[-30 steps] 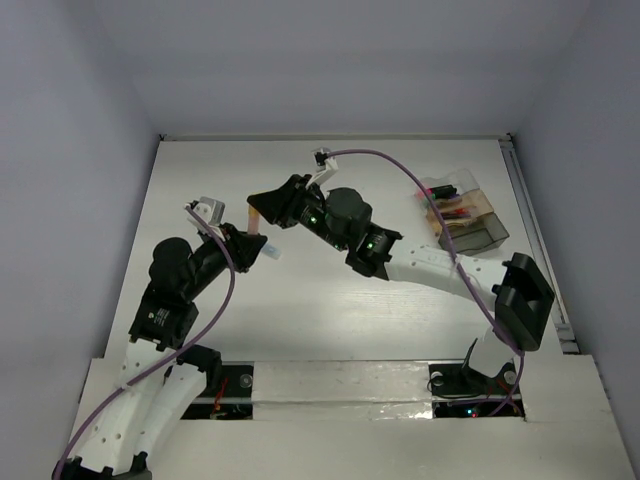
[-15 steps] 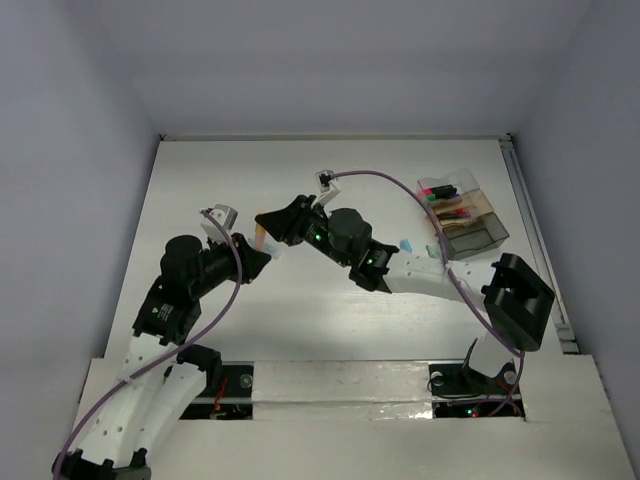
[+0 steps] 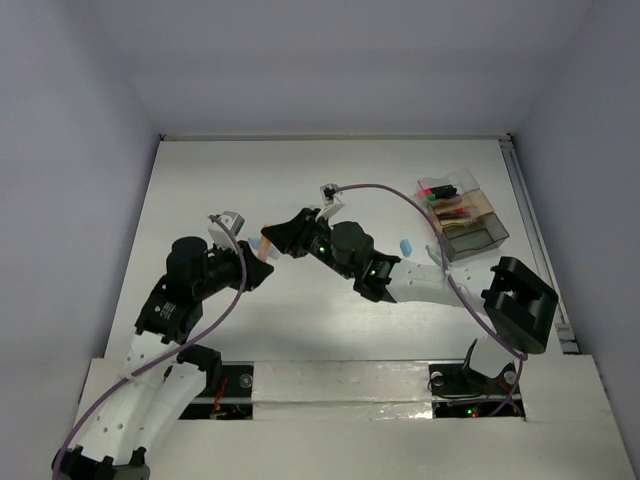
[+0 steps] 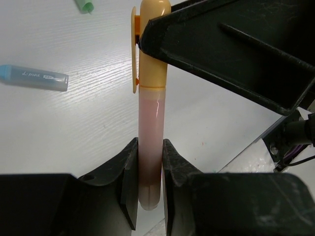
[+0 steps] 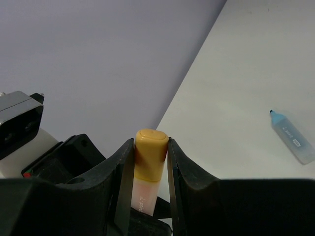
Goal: Sort the stationery into containers
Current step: Close the pen cap on the pen.
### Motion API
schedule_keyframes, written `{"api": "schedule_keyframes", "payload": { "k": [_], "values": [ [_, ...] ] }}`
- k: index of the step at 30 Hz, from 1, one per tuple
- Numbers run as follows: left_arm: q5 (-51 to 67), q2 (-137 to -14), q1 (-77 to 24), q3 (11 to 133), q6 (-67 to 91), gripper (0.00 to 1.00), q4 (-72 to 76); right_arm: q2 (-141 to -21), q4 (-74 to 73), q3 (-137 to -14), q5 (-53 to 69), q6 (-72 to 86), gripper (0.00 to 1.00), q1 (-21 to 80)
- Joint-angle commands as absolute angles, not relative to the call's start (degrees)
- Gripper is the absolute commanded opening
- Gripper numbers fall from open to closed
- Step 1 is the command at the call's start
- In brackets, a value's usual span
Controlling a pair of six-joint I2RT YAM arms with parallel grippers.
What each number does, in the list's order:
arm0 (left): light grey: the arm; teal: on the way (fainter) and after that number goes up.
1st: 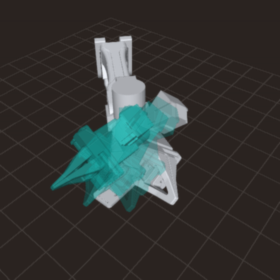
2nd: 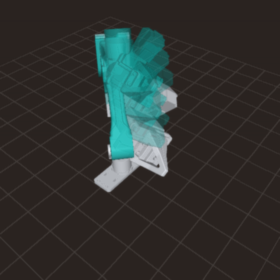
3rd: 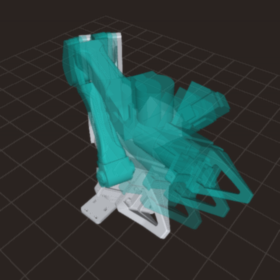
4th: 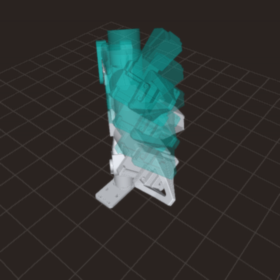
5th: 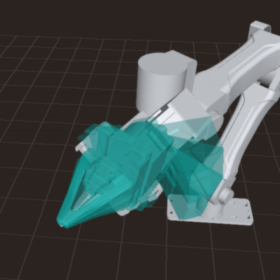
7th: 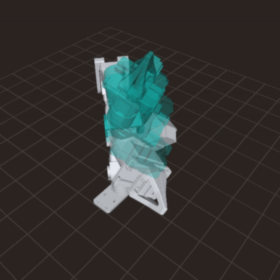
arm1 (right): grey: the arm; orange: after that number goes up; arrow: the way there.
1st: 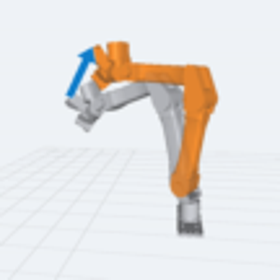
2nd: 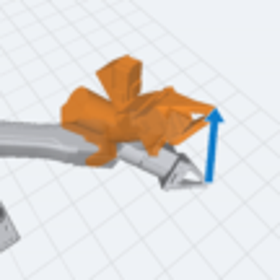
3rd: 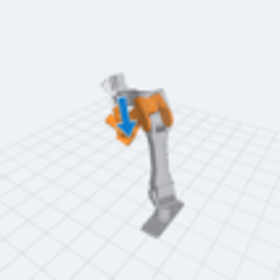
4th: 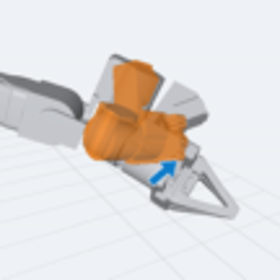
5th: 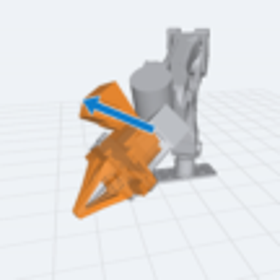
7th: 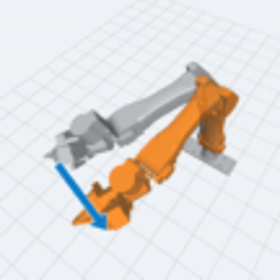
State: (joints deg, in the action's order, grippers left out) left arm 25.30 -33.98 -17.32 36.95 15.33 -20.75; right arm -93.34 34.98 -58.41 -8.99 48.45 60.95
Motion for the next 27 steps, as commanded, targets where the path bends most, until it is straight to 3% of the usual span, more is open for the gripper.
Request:
{"api": "schedule_keyframes", "payload": {
  "k": [1, 15, 22, 25, 26, 27],
  "values": [
    [16.8, -33.6, -15.8, 40.2, 15.7, 0.00, 3.7, -94.3, 18.4, -55.9, 6.7, 44.5, 0.00, 68.8],
    [14.2, -35.1, -14.8, 41.0, 16.2, 0.00, 2.6, -96.2, 14.6, -55.7, 7.0, 45.1, 0.00, 71.9],
    [19.1, -35.1, -14.8, 39.6, 16.9, 0.01, 4.0, -91.0, 20.8, -51.2, 6.2, 49.2, 0.00, 62.1],
    [22.2, -35.4, -14.8, 39.1, 17.0, 0.32, 4.3, -90.7, 22.8, -53.7, 6.2, 48.8, 0.00, 56.4],
    [23.1, -35.5, -14.8, 39.0, 17.1, 0.48, 4.4, -90.7, 23.1, -54.7, 6.4, 48.6, 0.00, 54.7],
    [24.3, -35.5, -14.8, 39.0, 17.1, 0.53, 4.4, -90.6, 23.9, -55.4, 6.0, 48.5, 0.00, 53.3]
  ]
}}
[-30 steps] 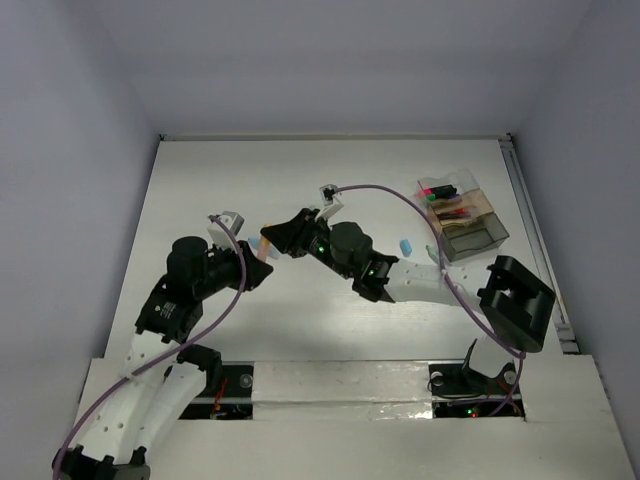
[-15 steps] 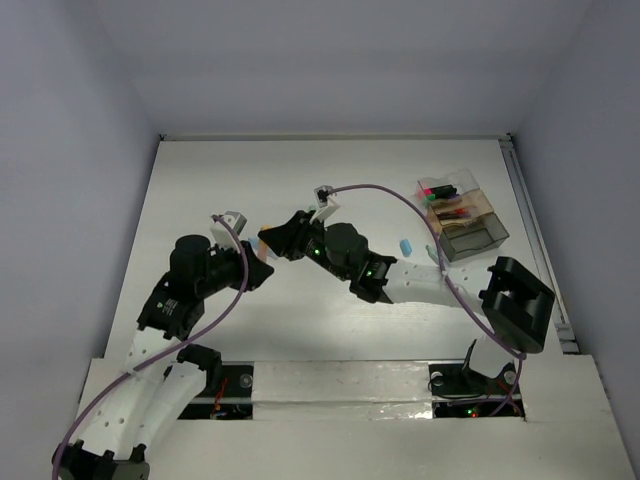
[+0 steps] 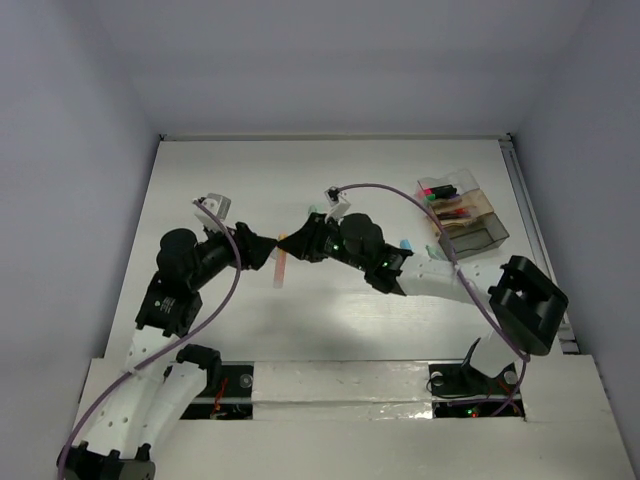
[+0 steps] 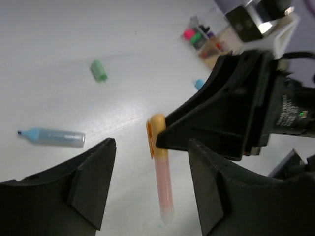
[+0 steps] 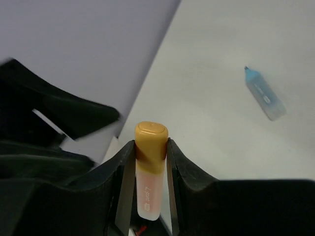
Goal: Sort the stationery into containers
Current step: Close the pen cap on the pen, then place the pen in the storage box.
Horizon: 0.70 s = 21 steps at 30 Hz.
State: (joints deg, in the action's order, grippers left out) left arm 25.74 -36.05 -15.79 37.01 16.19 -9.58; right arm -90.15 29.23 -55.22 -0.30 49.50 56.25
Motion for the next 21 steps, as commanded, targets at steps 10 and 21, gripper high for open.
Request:
{"api": "schedule_keyframes", "payload": {
  "k": [10, 21],
  "values": [
    [26.7, -31.7, -16.2, 38.8, 17.3, 0.87, 3.5, -84.9, 19.9, -60.3, -8.2, 44.5, 0.00, 33.4],
    [20.3, -28.4, -27.0, 40.0, 15.4, 0.99, -1.5, -64.7, 1.3, -47.8, -29.6, 33.9, 0.00, 6.3]
  ]
}}
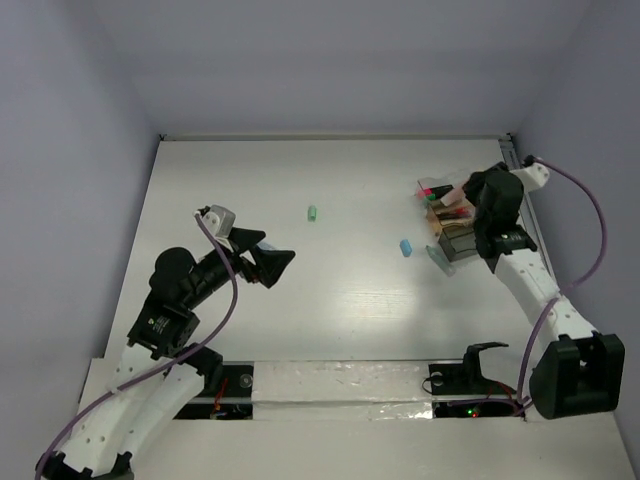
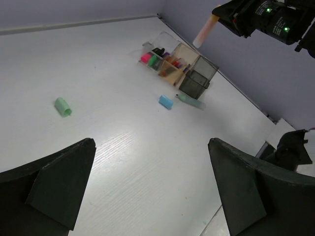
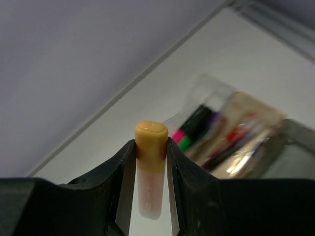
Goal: Sort the stationery into containers
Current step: Place the pen in the storage box.
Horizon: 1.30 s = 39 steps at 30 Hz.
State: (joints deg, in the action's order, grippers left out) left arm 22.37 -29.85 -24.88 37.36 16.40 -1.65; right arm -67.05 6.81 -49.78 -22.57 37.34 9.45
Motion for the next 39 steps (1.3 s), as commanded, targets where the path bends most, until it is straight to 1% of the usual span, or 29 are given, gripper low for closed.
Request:
{"api": "schedule_keyframes", "payload": {
  "k": [1, 4, 9, 21, 26, 28, 29, 30, 32, 33, 35, 36, 37, 39],
  "values": [
    [20.0, -28.0, -27.6, 40.1, 15.4, 0.99, -1.8, -63.8, 1.4, -47.6, -31.5, 32.9, 0.00, 4.8],
    [19.0, -27.2, -29.5, 40.3, 15.0, 0.99, -2.2, -65.0, 0.7, -48.2, -33.9, 31.6, 0.00, 1.8],
    [17.7, -25.6, -30.8, 40.3, 14.9, 0.99, -2.7, -72.0, -1.1, -50.2, -31.2, 33.0, 0.00, -3.2],
    [16.4, -25.1, -33.0, 40.5, 14.4, 0.99, -3.2, -76.4, -1.0, -46.5, -29.2, 37.1, 0.00, -3.8],
    [16.3, -25.2, -33.0, 40.5, 14.6, 0.99, -3.1, -76.3, -2.5, -44.9, -28.5, 39.6, 0.08, -3.8],
    [16.1, -25.2, -33.0, 40.5, 14.5, 0.99, -3.2, -75.5, -2.9, -43.9, -27.6, 40.5, 0.12, -3.8],
    [16.2, -25.2, -33.0, 40.5, 14.5, 0.99, -3.2, -74.5, -2.6, -43.3, -27.5, 40.8, 0.20, -3.8],
    [16.2, -25.2, -33.0, 40.5, 14.6, 0.99, -3.2, -73.8, -2.5, -42.5, -26.9, 41.0, 0.34, -3.8],
    [16.2, -25.3, -33.0, 40.5, 14.6, 0.99, -3.2, -72.5, -2.5, -42.3, -26.2, 40.3, 0.48, -3.8],
    [16.2, -25.4, -33.0, 40.5, 14.6, 0.99, -3.1, -71.2, -2.5, -42.4, -25.2, 39.1, 0.60, -3.8],
    [16.3, -25.5, -33.0, 40.4, 14.7, 0.99, -3.1, -70.0, -3.2, -43.2, -24.2, 37.6, 0.64, -3.8],
    [16.1, -25.5, -33.0, 40.4, 14.7, 0.99, -3.0, -69.0, -3.4, -43.7, -22.1, 36.7, 0.69, -3.8],
    [16.1, -25.5, -33.0, 40.4, 14.7, 0.99, -3.0, -68.6, -3.5, -44.6, -20.5, 34.2, 0.71, -3.8],
    [16.0, -25.5, -33.0, 40.4, 14.7, 0.99, -3.0, -67.9, -6.7, -46.1, -16.0, 32.9, 0.73, -3.8]
  ]
}}
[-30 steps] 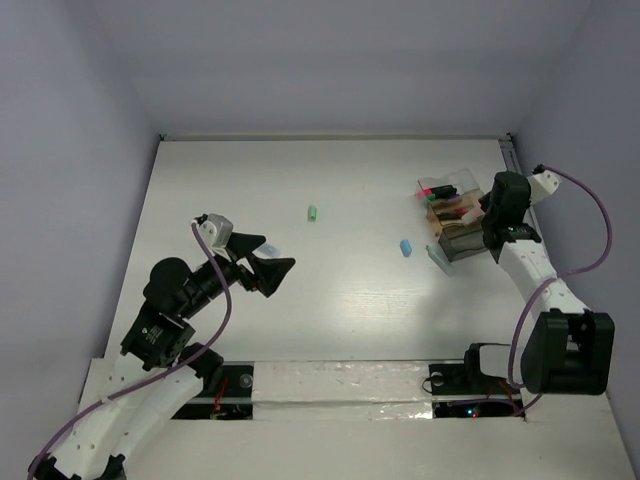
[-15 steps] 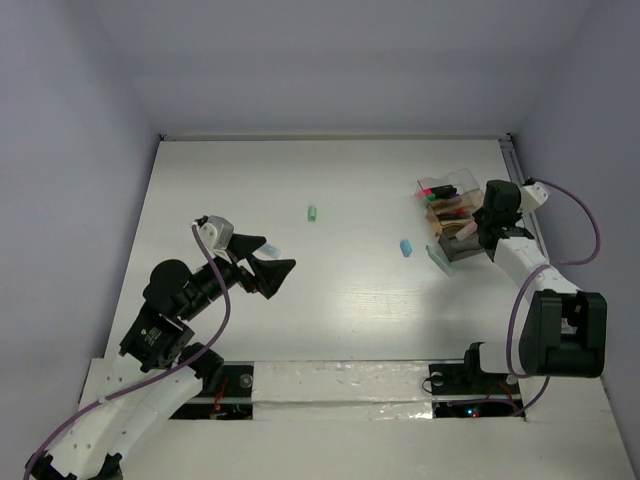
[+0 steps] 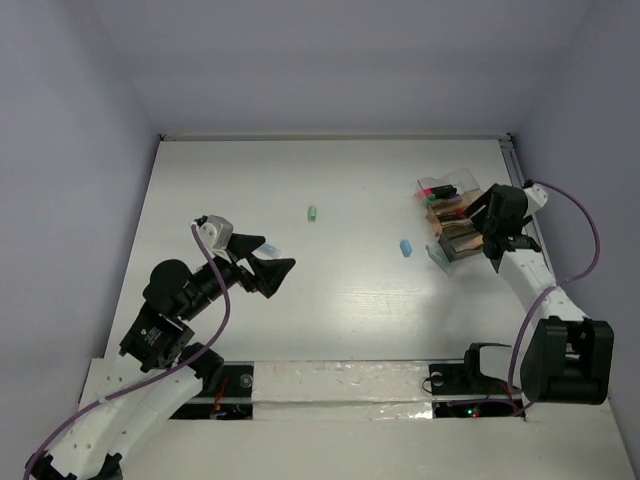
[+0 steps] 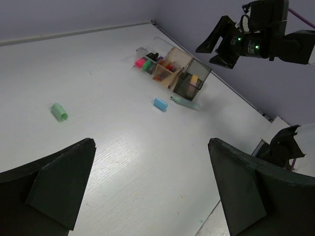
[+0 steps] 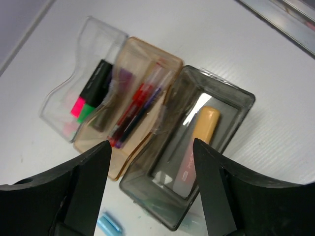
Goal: Sort the stationery into containers
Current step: Place the pen in the storage box, then pick up the pen from the center of the board.
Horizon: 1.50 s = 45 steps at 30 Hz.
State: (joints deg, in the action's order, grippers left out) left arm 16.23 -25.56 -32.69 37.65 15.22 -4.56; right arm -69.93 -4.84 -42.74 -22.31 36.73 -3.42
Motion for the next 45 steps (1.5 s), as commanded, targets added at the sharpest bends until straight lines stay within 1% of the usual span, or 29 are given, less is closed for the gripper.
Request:
{"api": "schedule_keyframes", "payload": {
  "k": [1, 2, 3, 5, 6, 7, 9, 11, 13, 14, 15, 17, 18, 19, 23, 24, 26, 27, 29, 31, 33, 38, 42, 45],
  "values": [
    [15.9, -25.5, -33.0, 40.4, 14.7, 0.99, -2.9, -66.5, -7.2, -46.4, -13.5, 30.7, 0.73, -3.8],
    [15.9, -25.6, -33.0, 40.4, 14.8, 0.99, -3.0, -65.6, -8.2, -46.1, -10.6, 29.6, 0.71, -3.8],
    [15.9, -25.6, -33.0, 40.4, 14.7, 0.99, -3.0, -64.6, -9.4, -46.0, -6.3, 29.2, 0.61, -3.2],
    [15.8, -25.8, -33.0, 40.5, 14.7, 0.99, -3.1, -62.6, -14.4, -46.0, -2.5, 27.7, 0.52, -1.2],
    [15.8, -25.8, -33.0, 40.5, 14.7, 0.99, -3.1, -62.1, -16.2, -45.9, -0.9, 27.5, 0.35, -0.2],
    [15.7, -25.8, -33.0, 40.5, 14.7, 0.99, -3.1, -61.9, -18.0, -45.9, -0.7, 26.6, 0.25, 0.8],
    [15.8, -26.0, -33.0, 40.5, 14.6, 0.99, -3.1, -61.5, -23.5, -45.6, -0.4, 25.8, 0.02, 3.0],
    [15.8, -26.0, -33.0, 40.5, 14.6, 0.99, -3.1, -60.7, -26.0, -44.6, -0.4, 25.8, 0.00, 4.9],
    [15.7, -26.2, -33.0, 40.5, 14.6, 0.99, -3.1, -59.9, -26.8, -42.8, -0.4, 26.1, 0.03, 6.1],
    [15.8, -26.3, -33.0, 40.5, 14.6, 0.99, -3.1, -59.6, -27.3, -42.3, -0.4, 25.9, 0.09, 6.1],
    [15.8, -26.3, -33.0, 40.5, 14.6, 0.99, -3.0, -59.4, -27.6, -41.8, -1.2, 25.8, 0.28, 6.1],
    [15.8, -26.3, -33.0, 40.6, 14.6, 0.99, -3.1, -59.6, -28.1, -41.0, -3.4, 25.1, 0.51, 6.1],
    [15.8, -26.2, -33.0, 40.6, 14.6, 0.99, -3.1, -59.7, -28.2, -40.8, -5.4, 24.9, 0.67, 6.1],
    [15.8, -26.2, -33.0, 40.5, 14.6, 0.99, -3.1, -60.2, -27.0, -40.3, -5.4, 25.0, 0.71, 6.1],
    [16.1, -26.1, -33.0, 40.5, 14.6, 0.99, -3.1, -64.2, -25.4, -40.6, -6.2, 24.2, 0.76, 6.1],
    [16.1, -26.2, -33.0, 40.5, 14.6, 0.99, -3.1, -65.1, -24.6, -40.5, -7.5, 23.9, 0.80, 6.1],
    [16.3, -26.1, -33.0, 40.5, 14.5, 0.99, -3.0, -68.1, -21.7, -40.1, -7.0, 22.7, 0.82, 6.1],
    [16.3, -26.0, -33.0, 40.5, 14.6, 0.99, -3.0, -69.3, -22.2, -40.9, -6.9, 22.4, 0.84, 6.1],
    [16.2, -26.1, -33.0, 40.5, 14.6, 0.99, -3.0, -71.6, -22.7, -42.1, -8.4, 22.4, 0.86, 6.1],
    [16.3, -26.2, -33.0, 40.5, 14.4, 0.99, -3.0, -71.5, -22.0, -42.0, -8.2, 23.8, 0.92, 6.1],
    [16.5, -26.3, -33.0, 40.6, 14.4, 0.99, -3.0, -71.5, -20.9, -41.7, -7.6, 25.0, 0.96, 6.1],
    [16.4, -26.3, -33.0, 40.6, 14.3, 0.99, -3.1, -74.0, -22.6, -41.4, -8.3, 28.8, 0.99, 6.1],
    [16.6, -26.4, -33.0, 40.7, 14.2, 0.99, -3.0, -72.4, -22.2, -40.6, -8.7, 29.5, 1.00, 6.1],
    [16.8, -26.3, -33.0, 40.7, 14.2, 0.99, -3.0, -73.6, -22.6, -41.3, -8.6, 29.5, 1.00, 6.1]
  ]
}}
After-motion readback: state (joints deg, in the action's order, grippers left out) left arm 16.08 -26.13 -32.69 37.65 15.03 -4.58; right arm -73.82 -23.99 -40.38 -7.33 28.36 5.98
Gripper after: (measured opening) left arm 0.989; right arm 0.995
